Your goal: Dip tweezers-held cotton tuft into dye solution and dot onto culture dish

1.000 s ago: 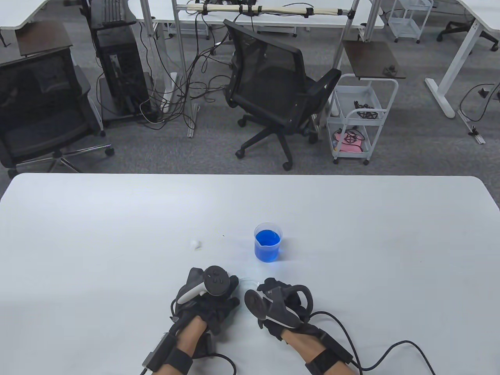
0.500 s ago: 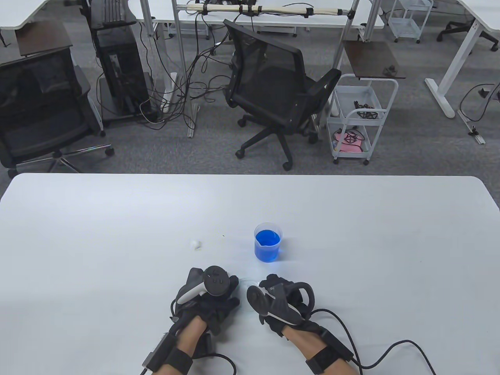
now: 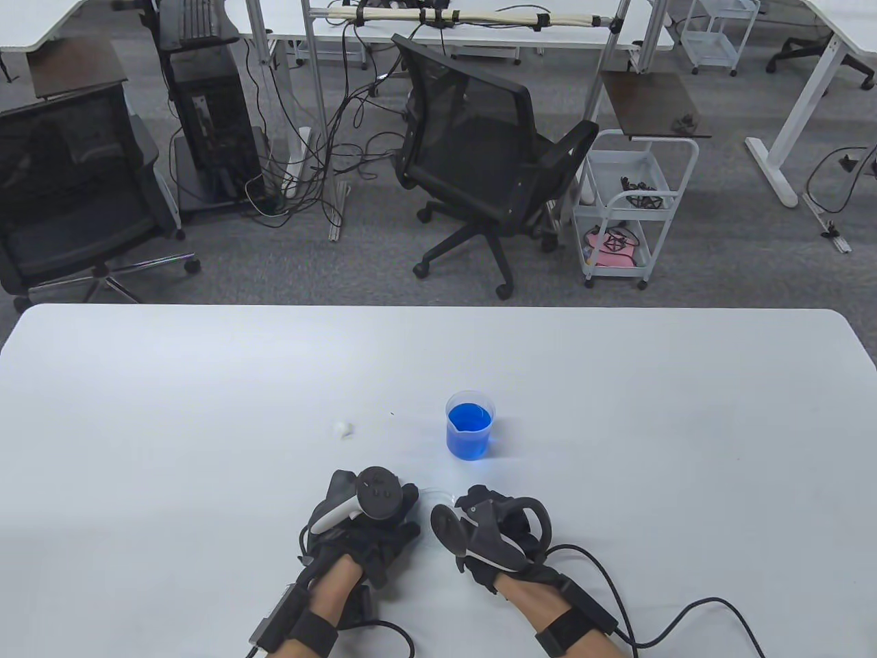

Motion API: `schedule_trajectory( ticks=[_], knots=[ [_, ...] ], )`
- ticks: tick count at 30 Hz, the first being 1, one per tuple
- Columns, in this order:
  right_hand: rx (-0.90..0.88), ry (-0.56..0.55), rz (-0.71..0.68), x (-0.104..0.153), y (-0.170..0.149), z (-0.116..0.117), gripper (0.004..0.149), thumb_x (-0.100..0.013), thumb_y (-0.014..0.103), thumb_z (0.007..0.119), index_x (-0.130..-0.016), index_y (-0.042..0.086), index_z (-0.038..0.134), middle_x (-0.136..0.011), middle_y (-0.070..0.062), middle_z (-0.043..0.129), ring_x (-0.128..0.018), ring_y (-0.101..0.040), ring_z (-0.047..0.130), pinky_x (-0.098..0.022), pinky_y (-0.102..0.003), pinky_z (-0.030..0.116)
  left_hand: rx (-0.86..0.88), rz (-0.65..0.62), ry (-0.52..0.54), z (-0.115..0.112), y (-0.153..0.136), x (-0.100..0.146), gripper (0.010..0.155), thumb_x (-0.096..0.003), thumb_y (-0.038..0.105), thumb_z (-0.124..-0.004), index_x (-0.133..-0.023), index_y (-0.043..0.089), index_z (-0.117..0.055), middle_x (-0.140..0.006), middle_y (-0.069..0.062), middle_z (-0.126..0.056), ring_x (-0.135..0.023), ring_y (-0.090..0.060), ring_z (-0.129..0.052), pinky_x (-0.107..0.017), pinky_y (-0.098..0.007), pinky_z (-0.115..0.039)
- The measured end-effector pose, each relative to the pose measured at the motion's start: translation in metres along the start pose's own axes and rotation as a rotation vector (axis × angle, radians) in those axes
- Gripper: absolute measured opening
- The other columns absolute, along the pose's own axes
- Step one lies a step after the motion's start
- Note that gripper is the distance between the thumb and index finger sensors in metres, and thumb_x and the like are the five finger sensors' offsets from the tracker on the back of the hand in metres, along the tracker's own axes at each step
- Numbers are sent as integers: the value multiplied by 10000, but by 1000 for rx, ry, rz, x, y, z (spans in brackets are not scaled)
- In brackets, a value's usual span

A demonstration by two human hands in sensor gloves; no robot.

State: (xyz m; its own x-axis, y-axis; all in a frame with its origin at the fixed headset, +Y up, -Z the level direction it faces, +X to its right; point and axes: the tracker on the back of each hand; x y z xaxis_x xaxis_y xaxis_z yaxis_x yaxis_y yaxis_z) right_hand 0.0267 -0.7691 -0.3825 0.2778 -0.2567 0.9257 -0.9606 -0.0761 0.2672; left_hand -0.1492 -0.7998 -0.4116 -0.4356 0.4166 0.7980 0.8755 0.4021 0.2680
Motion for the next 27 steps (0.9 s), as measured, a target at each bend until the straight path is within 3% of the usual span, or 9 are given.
schedule_trajectory(
  ticks=[10,21,27],
  knots=[
    [50,42,-26,-1,2,16,406,-263,286,923,-485,-10,1089,-515,-239,1038,-149,-156,982,-38,-313,887,3,-3,2,0,-1,0,667,-633,388,-625,-1155,175,-267,-1229,-223,-139,-1057,-520,-109,-660,-771,-166],
    [-17,-12,42,5,-18,-12,405,-259,285,927,-484,-9,1089,-514,-244,1036,-145,-159,981,-36,-315,884,6,-3,-1,1,0,0,667,-633,388,-626,-1154,176,-267,-1229,-221,-136,-1056,-520,-106,-660,-771,-164],
    [1,45,19,6,-13,-1,404,-260,285,927,-485,-9,1089,-516,-243,1036,-146,-158,981,-37,-315,885,5,-1,-1,1,-1,0,667,-634,388,-625,-1155,176,-265,-1229,-222,-136,-1056,-522,-106,-660,-772,-165]
  ],
)
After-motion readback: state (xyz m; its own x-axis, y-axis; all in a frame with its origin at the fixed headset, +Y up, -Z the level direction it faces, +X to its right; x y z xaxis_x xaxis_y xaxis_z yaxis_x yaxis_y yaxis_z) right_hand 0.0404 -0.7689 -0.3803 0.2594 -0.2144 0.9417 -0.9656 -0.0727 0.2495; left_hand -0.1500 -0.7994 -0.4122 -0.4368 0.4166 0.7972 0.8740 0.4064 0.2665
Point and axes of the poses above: the tracker on the back of each hand, its own y axis roughly to the thumb side, its own x axis roughly from the fingertips to the wrist, z = x × y
